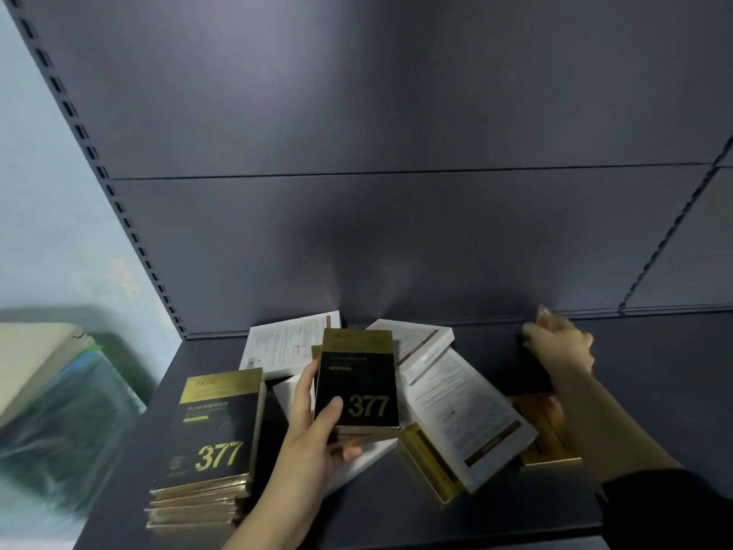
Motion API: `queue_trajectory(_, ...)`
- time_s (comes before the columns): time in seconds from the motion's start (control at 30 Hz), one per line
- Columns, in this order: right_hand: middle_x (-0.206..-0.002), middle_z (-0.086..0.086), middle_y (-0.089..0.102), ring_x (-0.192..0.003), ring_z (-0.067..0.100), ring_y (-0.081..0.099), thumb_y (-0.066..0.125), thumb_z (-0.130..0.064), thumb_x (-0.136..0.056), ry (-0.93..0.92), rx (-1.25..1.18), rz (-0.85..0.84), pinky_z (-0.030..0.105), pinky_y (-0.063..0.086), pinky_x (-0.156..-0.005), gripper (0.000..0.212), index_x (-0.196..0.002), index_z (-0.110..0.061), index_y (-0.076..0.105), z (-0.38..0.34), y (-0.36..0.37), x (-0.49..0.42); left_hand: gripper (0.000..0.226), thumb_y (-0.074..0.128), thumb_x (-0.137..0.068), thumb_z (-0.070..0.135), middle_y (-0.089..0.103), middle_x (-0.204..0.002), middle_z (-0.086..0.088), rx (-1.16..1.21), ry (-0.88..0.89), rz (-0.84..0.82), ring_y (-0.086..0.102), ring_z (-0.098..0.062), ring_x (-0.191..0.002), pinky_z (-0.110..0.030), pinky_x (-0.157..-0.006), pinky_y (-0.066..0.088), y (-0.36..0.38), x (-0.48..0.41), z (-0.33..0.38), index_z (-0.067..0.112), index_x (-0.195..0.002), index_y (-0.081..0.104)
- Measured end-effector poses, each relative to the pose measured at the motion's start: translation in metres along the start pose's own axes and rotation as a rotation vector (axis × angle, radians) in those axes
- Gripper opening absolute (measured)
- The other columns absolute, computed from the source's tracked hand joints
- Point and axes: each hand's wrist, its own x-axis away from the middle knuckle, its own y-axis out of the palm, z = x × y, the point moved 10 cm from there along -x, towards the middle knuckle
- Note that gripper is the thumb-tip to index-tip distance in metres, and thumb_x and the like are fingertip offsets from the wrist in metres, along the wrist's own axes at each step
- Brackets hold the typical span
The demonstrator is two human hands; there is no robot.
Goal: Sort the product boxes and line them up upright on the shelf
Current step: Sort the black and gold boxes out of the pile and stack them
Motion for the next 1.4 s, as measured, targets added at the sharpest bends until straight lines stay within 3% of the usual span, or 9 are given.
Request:
queue_trajectory(0.17, -0.087, 0.010, 0.061, -0.083, 0.030, 0.058, 0.059, -0.035, -0.071, 0.177, -0.947, -0.471, 0.039, 0.048, -0.079, 0.025, -0.085, -0.014, 0.063, -0.055, 0.045, 0.077, 0.059, 0.048, -0.098, 0.016, 0.073, -0.106, 0.014, -0.045, 0.011, -0.021, 0.071, -0.020, -0.089, -0.029, -0.056, 0.047, 0.006, 0.003, 0.008, 0.064, -0.132, 0.036)
queue_trajectory(0.37, -0.128, 0.025, 0.062, -0.120, 0.047, 0.056, 0.045, -0.067, -0.083, 0.039, -1.226, -1.028, 0.059, 0.043, -0.101, 0.069, -0.130, -0.017, 0.053, -0.125, 0.058, 0.178, 0.040, 0.046, -0.099, 0.012, 0.071, -0.108, 0.003, -0.085, 0.045, -0.028, 0.072, -0.014, -0.080, -0.027, -0.053, 0.049, 0.007, 0.009, 0.022, 0.044, -0.117, 0.063)
queue_trajectory(0.47, -0.139, 0.024, 0.053, -0.126, 0.045, 0.052, 0.064, -0.041, -0.082, -0.122, -1.152, -1.178, 0.059, 0.049, -0.095, 0.067, -0.141, -0.018, 0.043, -0.138, 0.057, 0.205, 0.033, 0.044, -0.099, 0.008, 0.066, -0.113, -0.009, -0.080, 0.054, -0.009, 0.071, -0.015, -0.074, -0.026, -0.051, 0.050, 0.003, 0.010, 0.026, 0.032, -0.109, 0.064)
queue_trajectory(0.57, -0.120, 0.018, 0.066, -0.101, 0.034, 0.070, 0.064, -0.005, -0.079, -0.151, -1.017, -1.057, 0.045, 0.061, -0.072, 0.057, -0.134, -0.008, 0.050, -0.136, 0.058, 0.201, 0.032, 0.044, -0.098, 0.006, 0.066, -0.112, -0.014, -0.077, 0.057, 0.012, 0.071, -0.020, -0.076, -0.026, -0.049, 0.050, -0.001, 0.011, 0.028, 0.030, -0.106, 0.063)
queue_trajectory(0.63, -0.105, 0.015, 0.068, -0.080, 0.024, 0.073, 0.067, -0.009, -0.075, -0.192, -0.867, -0.976, 0.033, 0.060, -0.055, 0.047, -0.122, -0.009, 0.059, -0.136, 0.057, 0.201, 0.032, 0.043, -0.097, 0.005, 0.067, -0.109, -0.014, -0.062, 0.059, 0.006, 0.071, -0.020, -0.073, -0.026, -0.048, 0.050, -0.002, 0.012, 0.030, 0.027, -0.108, 0.062)
queue_trajectory(0.9, -0.093, 0.003, 0.074, -0.075, 0.017, 0.063, 0.078, -0.018, -0.078, -0.515, -0.242, -0.909, 0.021, 0.040, -0.046, 0.031, -0.104, -0.034, 0.070, -0.151, 0.071, 0.236, 0.023, 0.040, -0.099, 0.036, 0.076, -0.083, 0.007, -0.091, 0.027, 0.011, 0.071, -0.009, -0.066, -0.027, -0.052, 0.051, -0.006, 0.021, 0.028, 0.031, -0.102, 0.063)
queue_trajectory(1.07, -0.103, 0.003, 0.077, -0.097, 0.023, 0.072, 0.086, -0.024, -0.068, -0.616, -0.076, -0.908, 0.049, 0.053, -0.095, 0.044, -0.109, -0.034, 0.073, -0.158, 0.083, 0.254, 0.037, 0.049, -0.083, 0.047, 0.077, -0.085, 0.000, -0.040, -0.028, -0.031, 0.073, -0.014, -0.070, -0.047, -0.076, 0.055, -0.006, 0.026, 0.018, 0.020, -0.104, 0.064)
queue_trajectory(1.2, -0.102, -0.013, 0.065, -0.091, 0.000, 0.065, 0.078, -0.021, -0.078, -0.667, -0.057, -0.855, 0.016, 0.051, -0.078, 0.047, -0.123, -0.021, 0.066, -0.156, 0.085, 0.262, 0.037, 0.064, -0.078, 0.033, 0.076, -0.095, -0.008, -0.086, -0.032, -0.013, 0.074, -0.019, -0.077, -0.032, -0.058, 0.055, -0.010, 0.025, 0.013, 0.019, -0.112, 0.063)
queue_trajectory(1.4, -0.121, -0.002, 0.048, -0.105, 0.006, 0.052, 0.071, -0.031, -0.086, -0.525, -0.081, -0.554, 0.019, 0.042, -0.081, 0.046, -0.129, -0.021, 0.056, -0.113, 0.048, 0.197, 0.036, 0.064, -0.084, 0.028, 0.075, -0.103, -0.011, -0.107, -0.054, -0.037, 0.072, -0.028, -0.094, -0.035, -0.068, 0.056, -0.004, 0.019, 0.001, 0.021, -0.119, 0.062)
